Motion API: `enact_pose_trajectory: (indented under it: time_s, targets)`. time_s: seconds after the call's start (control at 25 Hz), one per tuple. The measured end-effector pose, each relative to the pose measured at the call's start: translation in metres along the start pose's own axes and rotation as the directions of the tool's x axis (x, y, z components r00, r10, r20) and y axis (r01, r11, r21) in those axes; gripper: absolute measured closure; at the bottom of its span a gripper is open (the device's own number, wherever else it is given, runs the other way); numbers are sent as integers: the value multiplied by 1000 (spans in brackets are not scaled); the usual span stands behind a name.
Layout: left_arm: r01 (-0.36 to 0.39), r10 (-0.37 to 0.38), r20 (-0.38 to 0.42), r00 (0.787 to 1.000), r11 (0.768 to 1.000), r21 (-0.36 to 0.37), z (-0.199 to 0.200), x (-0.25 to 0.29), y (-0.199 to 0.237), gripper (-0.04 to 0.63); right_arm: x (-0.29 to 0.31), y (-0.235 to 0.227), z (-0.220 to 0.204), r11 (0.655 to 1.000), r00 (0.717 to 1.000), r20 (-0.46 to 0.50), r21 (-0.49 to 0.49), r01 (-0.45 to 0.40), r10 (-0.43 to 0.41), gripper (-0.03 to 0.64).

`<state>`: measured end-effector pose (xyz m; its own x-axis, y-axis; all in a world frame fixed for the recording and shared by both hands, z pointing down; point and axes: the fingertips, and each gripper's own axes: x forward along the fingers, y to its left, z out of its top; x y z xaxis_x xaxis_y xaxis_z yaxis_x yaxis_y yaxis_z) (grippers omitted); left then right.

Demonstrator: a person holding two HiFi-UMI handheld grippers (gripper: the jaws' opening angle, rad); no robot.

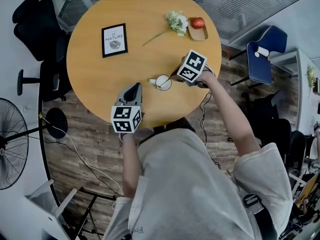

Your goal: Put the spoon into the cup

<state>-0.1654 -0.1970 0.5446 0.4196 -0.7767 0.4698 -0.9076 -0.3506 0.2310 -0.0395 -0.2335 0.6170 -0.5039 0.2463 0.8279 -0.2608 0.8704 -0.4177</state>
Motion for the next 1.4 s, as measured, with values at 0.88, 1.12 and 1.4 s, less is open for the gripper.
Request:
enact_pose_trajectory:
  time_s: [0.88, 1.12, 1.4]
  targets:
    - [6, -6, -10, 1000, 1000, 7, -4, 0, -1, 586, 1, -26, 11, 975, 967, 245, 222, 6, -62, 600]
    - [9, -9, -11, 1000, 1000, 9, -3, 0, -2, 586, 1, -32, 10, 969, 963, 257, 248, 12, -78, 600]
    - [9, -9, -8, 1000, 1000, 8, -3, 0, -3, 586, 1, -39, 6, 960, 959, 263, 278, 31, -107, 595]
